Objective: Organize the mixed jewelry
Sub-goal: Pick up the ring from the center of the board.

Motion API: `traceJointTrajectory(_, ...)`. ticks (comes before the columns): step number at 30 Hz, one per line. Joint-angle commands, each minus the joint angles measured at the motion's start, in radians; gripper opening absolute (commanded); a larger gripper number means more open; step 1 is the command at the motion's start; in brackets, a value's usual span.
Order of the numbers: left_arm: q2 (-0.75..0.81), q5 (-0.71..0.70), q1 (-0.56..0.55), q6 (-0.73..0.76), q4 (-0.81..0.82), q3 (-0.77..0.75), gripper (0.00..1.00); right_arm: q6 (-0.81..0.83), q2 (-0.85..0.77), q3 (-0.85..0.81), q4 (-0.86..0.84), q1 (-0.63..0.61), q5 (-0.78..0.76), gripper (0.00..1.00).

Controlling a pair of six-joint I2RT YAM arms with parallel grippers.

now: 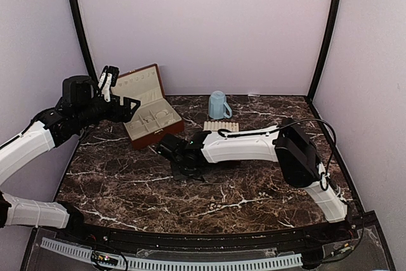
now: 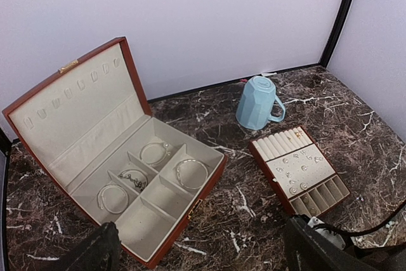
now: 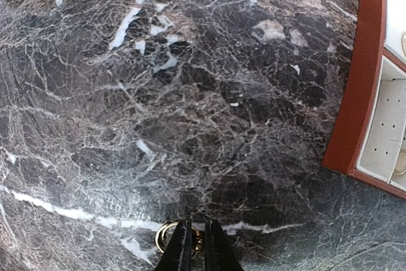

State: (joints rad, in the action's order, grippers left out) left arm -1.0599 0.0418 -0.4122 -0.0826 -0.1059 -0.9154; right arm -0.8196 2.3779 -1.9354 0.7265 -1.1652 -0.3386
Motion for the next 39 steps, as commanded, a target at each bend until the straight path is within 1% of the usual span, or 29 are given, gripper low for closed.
traceJointTrajectory(1, 0.016, 0.009, 0.003, -0.005, 0.009, -0.007, 0.92, 0.009, 0.047, -0.017, 0.015, -0.006, -0.007, 0.09)
traceJointTrajectory(5, 0.015, 0.009, 0.003, -0.005, 0.009, -0.007, 0.92, 0.002, 0.053, -0.018, 0.024, -0.007, -0.009, 0.08)
traceJointTrajectory(12, 0.014, 0.010, 0.003, -0.013, 0.009, -0.007, 0.92, -0.006, 0.045, -0.005, 0.029, -0.007, -0.031, 0.04)
traceJointTrajectory(14, 0.015, 0.006, 0.003, -0.037, 0.004, -0.007, 0.92, -0.007, 0.034, -0.001, 0.026, -0.004, -0.037, 0.02)
traceJointTrajectory(17, 0.021, 0.027, 0.003, -0.135, 0.007, 0.014, 0.92, -0.010, -0.003, 0.032, -0.009, 0.003, -0.040, 0.00)
traceJointTrajectory(20, 0.033, 0.078, 0.003, -0.236, 0.017, 0.077, 0.88, -0.009, -0.078, 0.103, -0.083, 0.015, -0.034, 0.00)
traceJointTrajectory(23, 0.044, 0.127, 0.001, -0.349, 0.041, 0.148, 0.86, 0.019, -0.165, 0.218, -0.220, 0.025, -0.024, 0.00)
traceJointTrajectory(27, 0.040, 0.238, -0.009, -0.476, 0.091, 0.217, 0.84, 0.071, -0.267, 0.371, -0.374, 0.043, 0.000, 0.00)
traceJointTrajectory(31, -0.016, 0.290, -0.074, -0.545, 0.139, 0.243, 0.83, 0.136, -0.337, 0.476, -0.481, 0.050, 0.009, 0.00)
traceJointTrajectory(34, -0.075, 0.323, -0.148, -0.566, 0.154, 0.230, 0.82, 0.195, -0.382, 0.548, -0.543, 0.052, 0.013, 0.00)
traceJointTrajectory(39, -0.181, 0.400, -0.210, -0.638, 0.242, 0.236, 0.76, 0.266, -0.472, 0.655, -0.648, 0.052, 0.026, 0.00)
